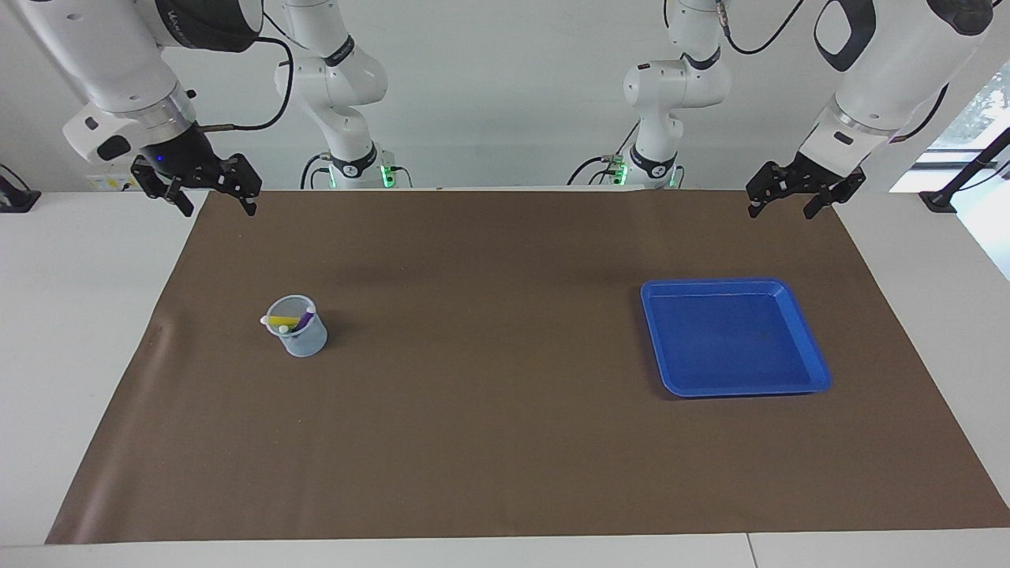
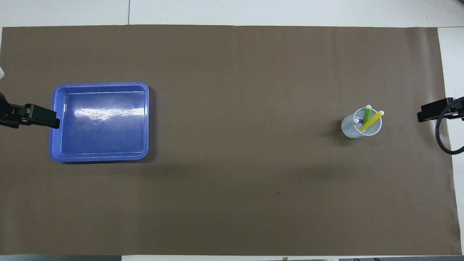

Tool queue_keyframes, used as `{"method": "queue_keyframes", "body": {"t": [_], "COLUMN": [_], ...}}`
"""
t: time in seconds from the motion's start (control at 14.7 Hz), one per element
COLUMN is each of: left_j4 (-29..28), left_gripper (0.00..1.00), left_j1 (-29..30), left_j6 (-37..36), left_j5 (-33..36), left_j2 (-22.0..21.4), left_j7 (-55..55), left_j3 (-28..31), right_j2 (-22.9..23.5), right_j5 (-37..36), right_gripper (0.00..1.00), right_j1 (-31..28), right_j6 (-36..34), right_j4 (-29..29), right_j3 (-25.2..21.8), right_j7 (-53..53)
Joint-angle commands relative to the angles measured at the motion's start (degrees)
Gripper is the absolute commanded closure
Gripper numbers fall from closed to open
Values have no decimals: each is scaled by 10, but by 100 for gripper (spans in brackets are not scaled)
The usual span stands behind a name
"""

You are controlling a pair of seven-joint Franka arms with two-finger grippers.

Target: Transfer and insert pens with both arms

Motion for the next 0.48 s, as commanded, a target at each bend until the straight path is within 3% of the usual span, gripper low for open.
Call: {"method": "queue_keyframes", "body": {"t": [0.0,0.41], "left_j4": [6,6], "left_gripper": [0,0], "left_j1": [3,3], "left_j6": [-6,-6], "left_j5": [10,10], "left_j2": [3,3], "left_j7": [3,3], "left_j3": [-2,-2], "right_j2": [0,0], "right_j5": [12,16], "right_gripper": [0,0], "right_j1": [-12,-12], "right_j6": [4,4], "right_j4": [1,1], "right_j3": [9,8], "right_j7": [6,6]}}
